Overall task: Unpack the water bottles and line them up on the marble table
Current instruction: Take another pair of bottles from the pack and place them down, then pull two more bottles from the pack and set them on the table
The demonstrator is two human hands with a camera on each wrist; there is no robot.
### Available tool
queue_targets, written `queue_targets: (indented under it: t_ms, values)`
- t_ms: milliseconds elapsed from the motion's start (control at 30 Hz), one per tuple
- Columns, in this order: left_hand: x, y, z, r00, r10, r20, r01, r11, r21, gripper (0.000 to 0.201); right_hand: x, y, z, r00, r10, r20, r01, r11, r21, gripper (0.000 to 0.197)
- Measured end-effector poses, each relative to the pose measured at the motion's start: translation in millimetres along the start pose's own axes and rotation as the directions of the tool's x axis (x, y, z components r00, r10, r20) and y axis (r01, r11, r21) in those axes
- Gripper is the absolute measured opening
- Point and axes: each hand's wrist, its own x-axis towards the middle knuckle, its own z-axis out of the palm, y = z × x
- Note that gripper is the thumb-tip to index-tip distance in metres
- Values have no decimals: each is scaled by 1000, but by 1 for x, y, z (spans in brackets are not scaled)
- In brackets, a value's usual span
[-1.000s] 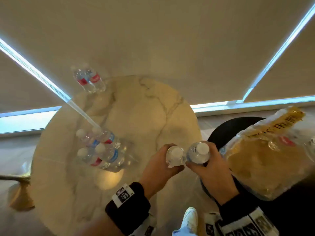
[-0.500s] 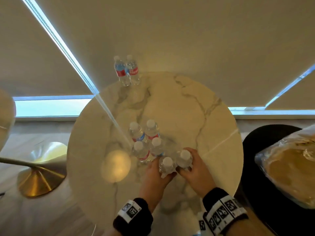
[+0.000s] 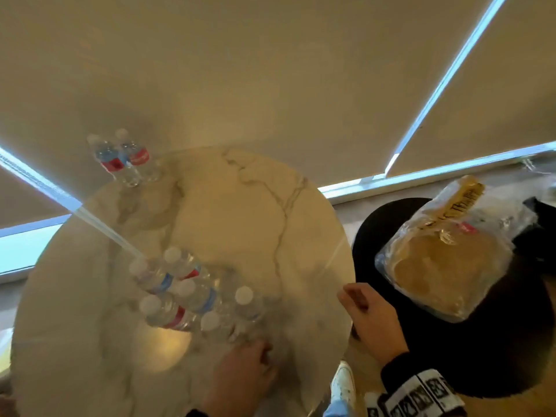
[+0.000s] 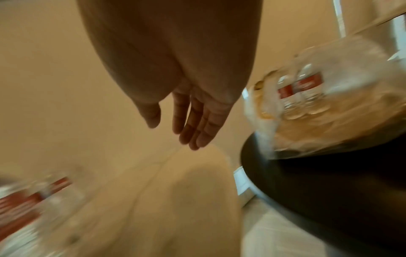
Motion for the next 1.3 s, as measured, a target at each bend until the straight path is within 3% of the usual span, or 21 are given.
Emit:
queue_targets:
  t_ms: [100, 200, 300, 400, 433, 500, 567, 633, 667, 733, 867, 967, 1033, 1067, 1133, 1233, 1300]
  values:
    - [36, 76, 13, 986, 164, -5, -164, 986, -40, 43, 42, 34, -58, 963, 71, -261, -73, 997, 3, 13]
    - [88, 163, 27, 958, 285, -14, -284, 946, -158, 38, 97, 68, -109, 884, 265, -385, -221, 963, 154, 29]
    - [151, 250, 37, 925, 381, -17, -377, 906, -196, 38, 151, 96, -152, 850, 422, -316, -345, 899, 270, 32]
    - [222, 311, 64, 915, 398, 67, -391, 915, -97, 45, 196, 114, -191, 870, 370, -326, -316, 926, 207, 34]
    - [243, 326, 72, 916, 400, 35, -398, 916, -50, 46, 210, 116, -204, 885, 347, -311, -300, 935, 190, 34]
    - [277, 354, 77, 915, 401, -49, -399, 915, 55, 35, 236, 122, -221, 904, 394, -167, -351, 906, 237, 34]
    - [304, 380, 80, 942, 333, -42, -331, 943, 39, 22, 256, 129, -237, 879, 468, -90, -426, 856, 293, 36]
    - [330, 398, 89, 974, 229, -7, -228, 968, -101, 16, 262, 135, -250, 871, 488, -60, -433, 819, 377, 35]
    - [345, 400, 98, 969, 243, -48, -247, 961, -123, 17, 264, 143, -252, 883, 468, -34, -421, 822, 383, 35]
    - [359, 409, 102, 954, 290, -74, -295, 953, -70, 23, 263, 151, -249, 897, 440, -24, -399, 833, 384, 27]
    - [373, 411, 97, 978, 209, -9, -207, 974, 92, 33, 254, 170, -237, 897, 440, -36, -368, 789, 492, 26]
    - [393, 408, 107, 987, 122, 109, -132, 987, 88, 29, 237, 176, -236, 938, 342, 56, -337, 864, 375, 15]
    - [392, 402, 110, 981, 94, 167, -118, 983, 139, 28, 216, 170, -233, 950, 290, 115, -311, 912, 267, 30]
    - [394, 399, 115, 974, 128, 184, -152, 981, 122, 33, 207, 169, -234, 951, 281, 133, -306, 920, 246, 37]
    - [385, 398, 118, 964, 207, 170, -240, 948, 208, 48, 196, 168, -238, 947, 280, 161, -314, 914, 257, 30]
    - [357, 394, 120, 929, 305, 208, -340, 927, 159, 45, 181, 161, -251, 953, 229, 200, -272, 934, 229, 33]
    - [336, 392, 116, 941, 300, 160, -323, 935, 145, 40, 176, 153, -261, 956, 194, 218, -238, 951, 200, 32]
